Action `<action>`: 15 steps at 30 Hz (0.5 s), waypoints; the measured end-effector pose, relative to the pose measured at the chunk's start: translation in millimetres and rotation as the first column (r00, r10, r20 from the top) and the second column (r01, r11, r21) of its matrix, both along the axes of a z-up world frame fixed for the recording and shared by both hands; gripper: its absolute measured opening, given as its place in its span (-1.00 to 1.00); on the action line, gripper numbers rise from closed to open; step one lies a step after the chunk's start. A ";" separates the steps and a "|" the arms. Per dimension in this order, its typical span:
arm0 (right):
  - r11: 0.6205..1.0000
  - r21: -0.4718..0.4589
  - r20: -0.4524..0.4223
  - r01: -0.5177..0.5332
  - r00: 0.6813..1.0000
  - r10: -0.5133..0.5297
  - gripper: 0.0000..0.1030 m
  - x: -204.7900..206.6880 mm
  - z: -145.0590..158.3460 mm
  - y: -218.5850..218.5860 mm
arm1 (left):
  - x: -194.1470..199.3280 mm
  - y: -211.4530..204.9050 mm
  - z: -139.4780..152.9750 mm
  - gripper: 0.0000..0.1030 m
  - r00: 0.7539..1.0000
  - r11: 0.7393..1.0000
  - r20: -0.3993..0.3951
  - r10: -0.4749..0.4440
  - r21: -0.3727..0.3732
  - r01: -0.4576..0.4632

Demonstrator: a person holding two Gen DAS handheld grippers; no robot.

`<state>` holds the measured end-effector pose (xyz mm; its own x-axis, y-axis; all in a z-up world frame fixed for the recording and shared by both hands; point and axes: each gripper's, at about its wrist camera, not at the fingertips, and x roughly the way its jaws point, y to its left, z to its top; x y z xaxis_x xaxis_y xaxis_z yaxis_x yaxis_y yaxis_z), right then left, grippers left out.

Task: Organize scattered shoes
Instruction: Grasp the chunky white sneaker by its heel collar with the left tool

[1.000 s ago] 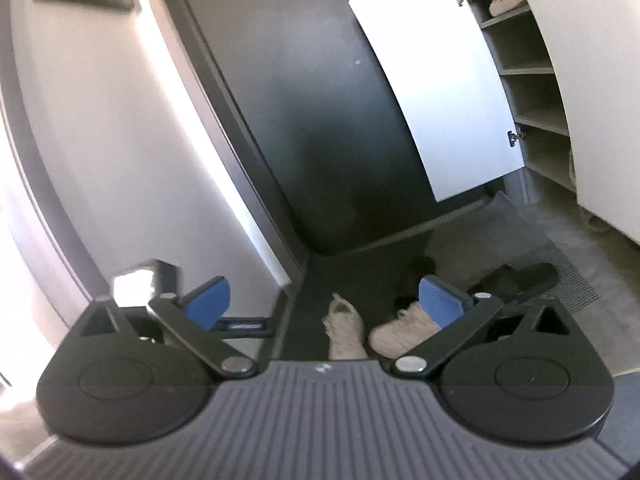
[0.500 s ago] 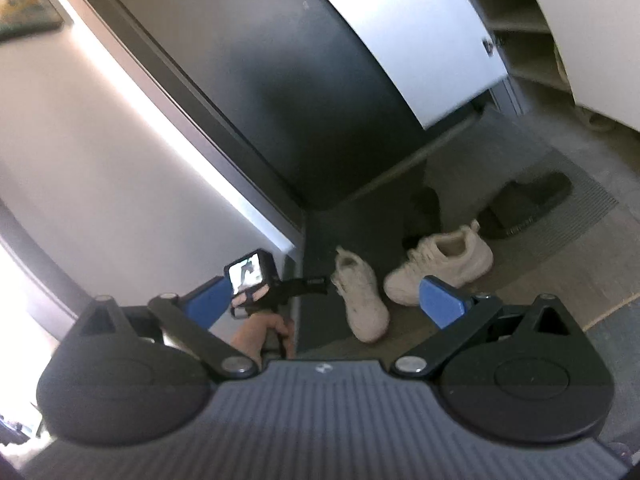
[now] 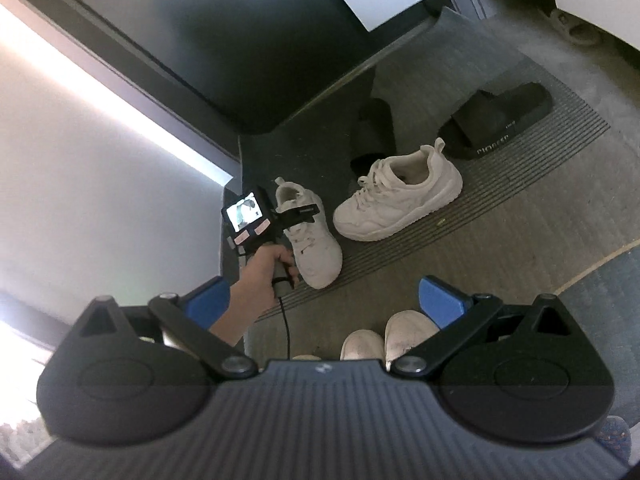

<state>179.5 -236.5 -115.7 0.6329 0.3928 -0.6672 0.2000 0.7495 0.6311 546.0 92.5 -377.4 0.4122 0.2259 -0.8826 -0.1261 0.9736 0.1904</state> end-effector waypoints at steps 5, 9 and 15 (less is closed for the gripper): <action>1.000 0.007 -0.038 -0.003 0.999 0.003 1.00 14.4 -10.6 7.5 | 20.2 12.4 -31.9 0.99 0.997 0.999 -0.069 0.033 -0.036 -0.036; 1.000 -0.010 -0.064 -0.020 0.998 0.020 1.00 23.0 -16.5 13.6 | 34.8 20.7 -53.2 0.98 0.989 0.996 -0.141 0.037 -0.071 -0.047; 0.942 -0.323 -0.135 -0.097 0.989 0.056 1.00 35.9 -9.8 32.6 | 37.4 11.7 -58.8 0.72 0.990 0.999 -0.138 -0.032 -0.021 0.030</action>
<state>215.5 -203.8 -125.6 0.5148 0.1834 -0.8374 0.1942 0.9265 0.3223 583.4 104.1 -436.1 0.2920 0.1974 -0.9358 -0.0693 0.9803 0.1852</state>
